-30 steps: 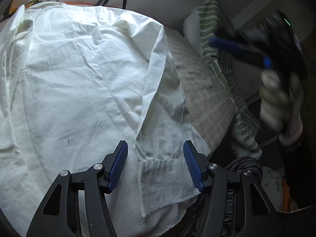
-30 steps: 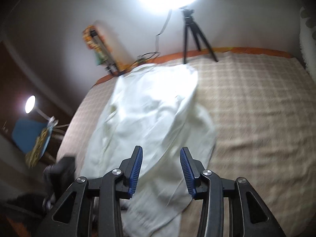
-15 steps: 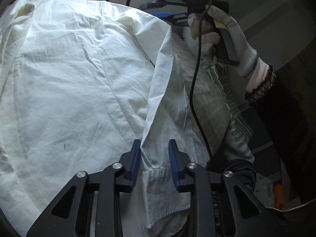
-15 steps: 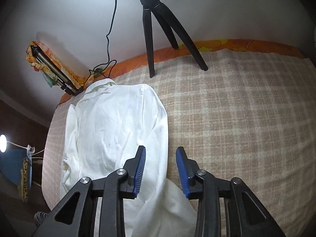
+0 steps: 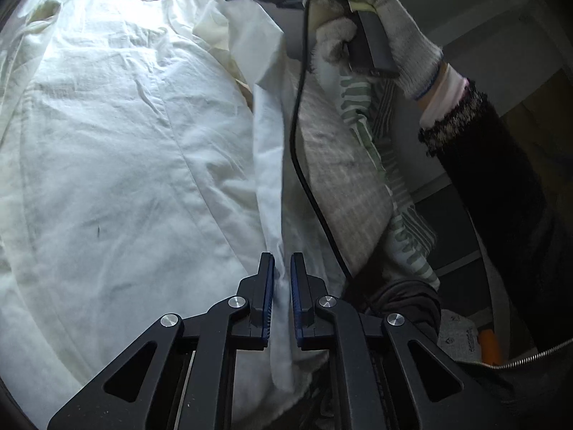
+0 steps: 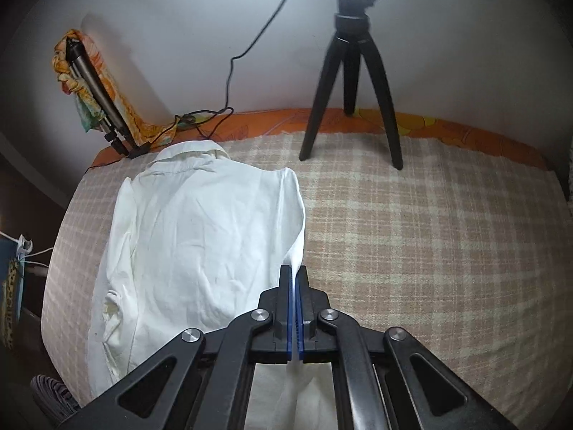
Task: Fold small clothes
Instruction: 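Pinch the folded side edge with both tools and straighten it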
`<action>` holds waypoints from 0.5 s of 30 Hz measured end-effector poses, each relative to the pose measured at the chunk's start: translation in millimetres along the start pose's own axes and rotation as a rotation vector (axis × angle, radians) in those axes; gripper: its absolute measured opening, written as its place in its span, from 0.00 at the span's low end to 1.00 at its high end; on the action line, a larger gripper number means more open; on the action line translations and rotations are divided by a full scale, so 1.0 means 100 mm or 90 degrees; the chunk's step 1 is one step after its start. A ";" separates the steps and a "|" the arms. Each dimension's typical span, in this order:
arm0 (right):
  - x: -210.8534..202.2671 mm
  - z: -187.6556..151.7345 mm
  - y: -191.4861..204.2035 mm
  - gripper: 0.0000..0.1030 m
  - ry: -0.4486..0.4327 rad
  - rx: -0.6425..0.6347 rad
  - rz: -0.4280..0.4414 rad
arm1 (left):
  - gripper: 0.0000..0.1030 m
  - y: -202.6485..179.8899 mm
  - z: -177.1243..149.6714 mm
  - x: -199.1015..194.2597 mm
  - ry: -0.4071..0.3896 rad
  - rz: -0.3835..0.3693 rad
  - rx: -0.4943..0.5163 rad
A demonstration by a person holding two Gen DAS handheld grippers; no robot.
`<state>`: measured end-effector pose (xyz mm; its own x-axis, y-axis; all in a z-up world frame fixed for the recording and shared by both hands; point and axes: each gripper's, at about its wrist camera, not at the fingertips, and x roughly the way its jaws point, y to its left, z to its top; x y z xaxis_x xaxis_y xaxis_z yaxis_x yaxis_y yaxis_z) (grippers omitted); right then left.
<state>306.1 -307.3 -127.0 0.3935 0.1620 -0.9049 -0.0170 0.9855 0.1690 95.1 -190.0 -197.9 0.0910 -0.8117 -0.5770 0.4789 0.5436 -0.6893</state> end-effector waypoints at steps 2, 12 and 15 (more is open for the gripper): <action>-0.02 0.05 0.19 0.00 0.000 -0.030 -0.011 | 0.07 -0.03 -0.06 -0.02 0.003 -0.006 0.001; 0.54 0.01 0.95 0.00 0.049 -0.143 -0.033 | 0.07 -0.09 -0.23 -0.06 0.004 0.018 0.023; 0.81 -0.11 1.05 0.00 0.079 -0.171 -0.043 | 0.07 -0.07 -0.31 0.08 0.027 0.026 0.026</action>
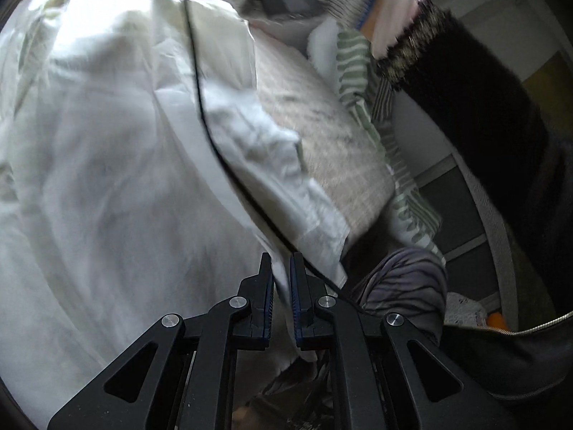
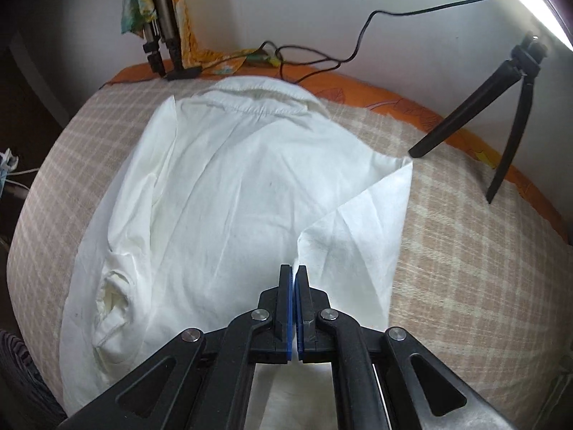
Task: Fold small clothes
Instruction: 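Pinch the folded side edge with both tools and straighten it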
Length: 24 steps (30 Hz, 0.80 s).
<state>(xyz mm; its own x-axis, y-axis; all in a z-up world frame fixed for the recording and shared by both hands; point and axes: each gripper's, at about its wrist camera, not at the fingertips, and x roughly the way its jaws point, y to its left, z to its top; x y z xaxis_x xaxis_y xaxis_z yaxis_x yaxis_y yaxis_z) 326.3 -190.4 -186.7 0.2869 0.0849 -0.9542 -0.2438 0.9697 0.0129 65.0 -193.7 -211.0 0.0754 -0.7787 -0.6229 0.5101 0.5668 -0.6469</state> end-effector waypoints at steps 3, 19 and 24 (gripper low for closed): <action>0.14 -0.07 0.02 0.04 0.020 -0.001 -0.011 | 0.07 -0.01 -0.03 0.06 0.017 0.004 0.002; -1.05 -1.81 -0.74 0.33 -0.049 0.185 0.084 | 0.16 0.11 -0.01 -0.06 0.018 -0.009 -0.029; -0.94 -2.38 -0.60 0.29 -0.015 0.220 0.128 | 0.16 0.15 0.00 -0.05 0.015 -0.015 -0.045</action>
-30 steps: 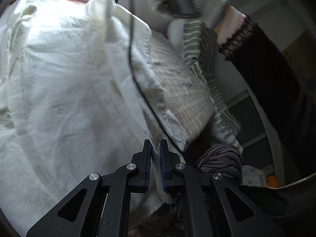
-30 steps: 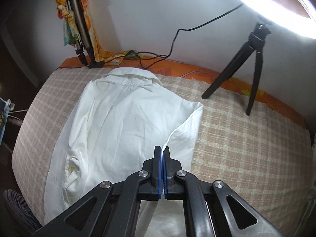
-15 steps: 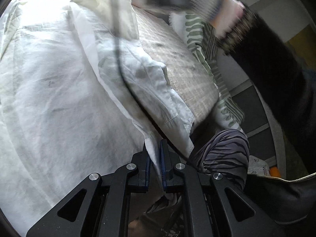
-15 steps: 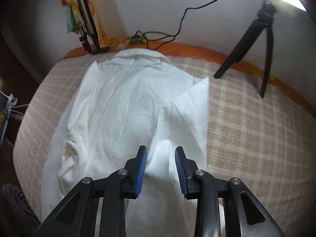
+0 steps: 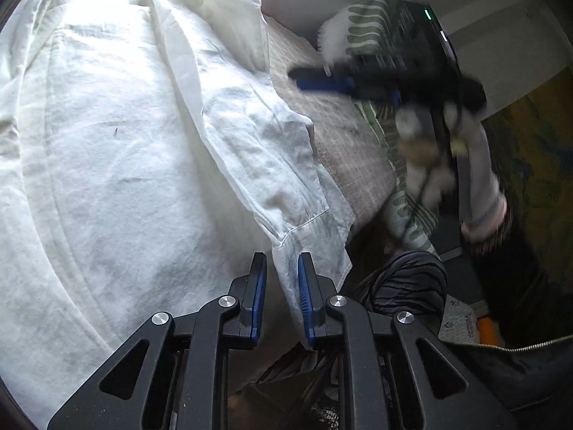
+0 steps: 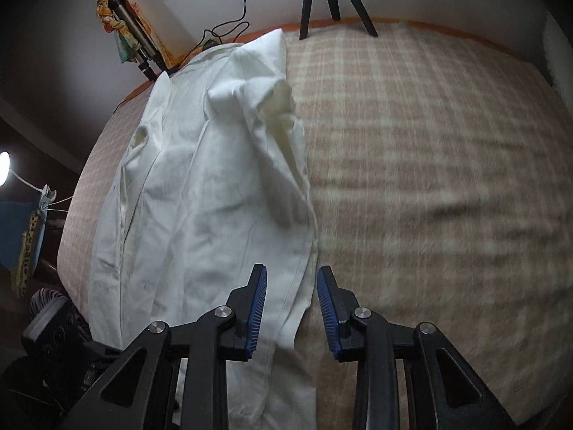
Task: Fold small clothes
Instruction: 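Pinch the folded side edge with both tools and straighten it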
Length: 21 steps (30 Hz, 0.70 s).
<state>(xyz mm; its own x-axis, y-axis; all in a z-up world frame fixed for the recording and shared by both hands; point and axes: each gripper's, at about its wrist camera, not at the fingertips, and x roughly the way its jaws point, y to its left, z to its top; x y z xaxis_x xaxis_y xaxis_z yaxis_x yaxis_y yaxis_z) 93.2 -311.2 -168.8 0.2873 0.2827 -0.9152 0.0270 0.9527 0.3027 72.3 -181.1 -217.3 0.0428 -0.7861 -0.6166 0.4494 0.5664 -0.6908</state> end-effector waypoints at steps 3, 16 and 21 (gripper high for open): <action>-0.07 -0.26 0.02 0.28 -0.002 0.020 0.021 | 0.16 0.02 0.01 -0.02 -0.003 0.001 -0.006; 0.11 -0.56 0.21 0.00 0.032 0.003 -0.001 | 0.15 0.04 -0.04 -0.03 -0.005 -0.009 -0.007; -0.12 -0.53 0.23 0.00 0.007 -0.007 -0.010 | 0.12 0.02 -0.07 -0.04 -0.004 -0.031 -0.023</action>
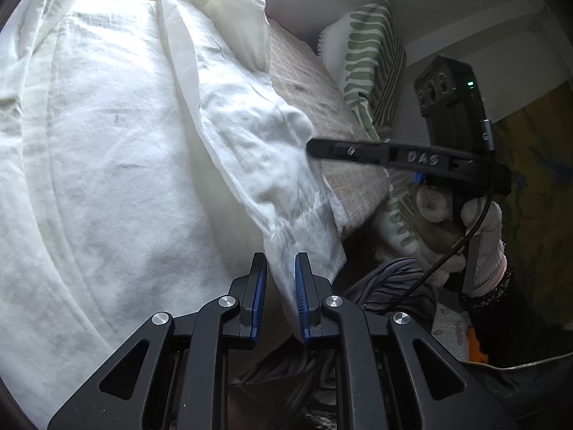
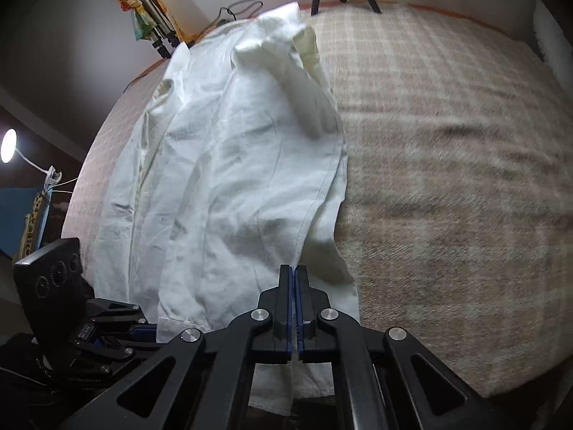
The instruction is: Fold small clothes
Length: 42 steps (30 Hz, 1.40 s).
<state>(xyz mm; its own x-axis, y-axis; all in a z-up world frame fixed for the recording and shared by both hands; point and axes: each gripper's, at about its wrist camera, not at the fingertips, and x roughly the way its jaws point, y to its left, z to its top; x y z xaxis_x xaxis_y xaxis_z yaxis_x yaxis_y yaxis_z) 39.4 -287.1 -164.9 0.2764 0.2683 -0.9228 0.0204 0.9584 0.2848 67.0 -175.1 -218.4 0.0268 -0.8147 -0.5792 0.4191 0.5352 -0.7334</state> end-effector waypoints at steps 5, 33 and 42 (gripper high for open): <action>0.02 -0.02 -0.02 0.00 0.031 -0.041 -0.061 | 0.12 -0.09 -0.04 0.08 0.015 0.022 0.030; 0.35 1.68 0.16 0.25 -0.086 -0.124 0.026 | 0.18 -0.41 0.15 0.12 -0.018 0.135 0.164; 0.80 2.01 -0.43 0.25 -0.055 -0.057 -0.020 | 0.17 -0.31 0.09 0.09 -0.019 0.126 0.151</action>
<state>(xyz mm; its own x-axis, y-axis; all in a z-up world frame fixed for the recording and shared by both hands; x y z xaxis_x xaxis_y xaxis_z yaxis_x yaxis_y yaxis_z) 253.6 -326.7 -199.5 0.3591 0.2325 -0.9039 -0.0549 0.9721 0.2282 62.9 -200.7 -197.8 0.1546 -0.7078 -0.6893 0.6034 0.6201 -0.5013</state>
